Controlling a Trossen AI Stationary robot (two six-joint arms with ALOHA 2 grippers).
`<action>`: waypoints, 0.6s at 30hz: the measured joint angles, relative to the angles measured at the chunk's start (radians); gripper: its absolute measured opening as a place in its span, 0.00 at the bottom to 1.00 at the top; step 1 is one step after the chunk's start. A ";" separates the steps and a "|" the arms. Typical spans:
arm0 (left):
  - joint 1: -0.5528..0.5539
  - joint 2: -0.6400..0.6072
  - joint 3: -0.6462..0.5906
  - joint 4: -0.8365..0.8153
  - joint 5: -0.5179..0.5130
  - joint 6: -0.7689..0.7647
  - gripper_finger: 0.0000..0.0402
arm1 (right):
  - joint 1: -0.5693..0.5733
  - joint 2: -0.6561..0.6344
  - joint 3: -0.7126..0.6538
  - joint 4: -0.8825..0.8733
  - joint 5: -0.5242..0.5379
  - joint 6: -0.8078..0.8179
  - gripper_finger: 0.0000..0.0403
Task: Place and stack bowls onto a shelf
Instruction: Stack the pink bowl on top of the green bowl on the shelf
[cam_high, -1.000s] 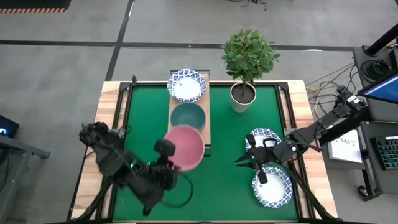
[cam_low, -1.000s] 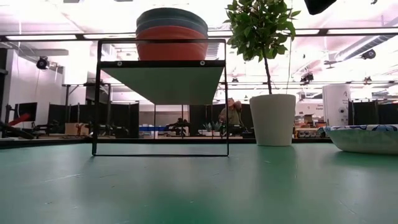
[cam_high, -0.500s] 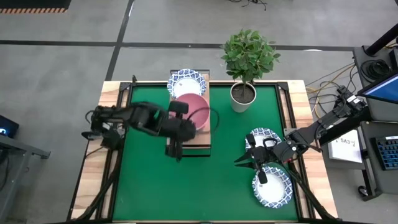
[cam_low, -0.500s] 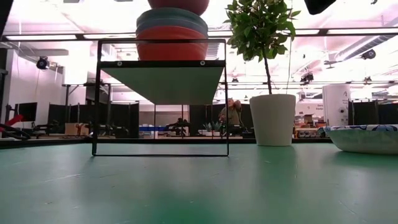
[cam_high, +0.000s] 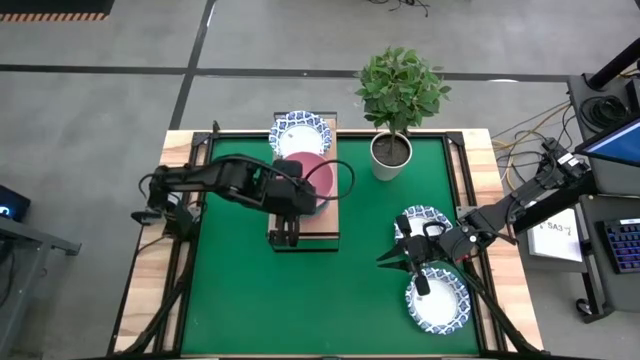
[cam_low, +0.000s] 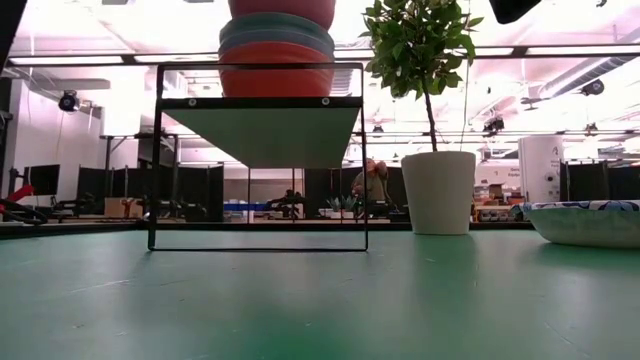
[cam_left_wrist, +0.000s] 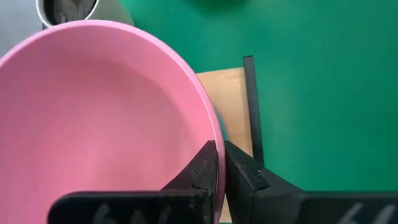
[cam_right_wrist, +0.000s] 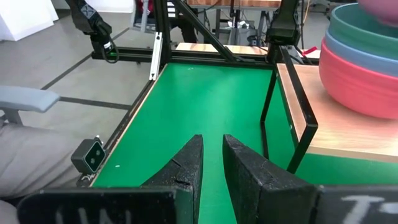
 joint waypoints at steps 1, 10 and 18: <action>0.001 0.000 -0.005 0.000 0.000 -0.005 0.01 | 0.000 0.000 0.000 0.000 0.000 0.001 0.13; 0.006 -0.001 -0.090 0.015 -0.005 -0.005 0.02 | 0.000 0.000 0.000 0.000 0.000 0.022 0.13; 0.007 -0.001 -0.136 0.031 -0.007 -0.003 0.05 | 0.000 0.000 0.000 0.000 0.000 0.025 0.13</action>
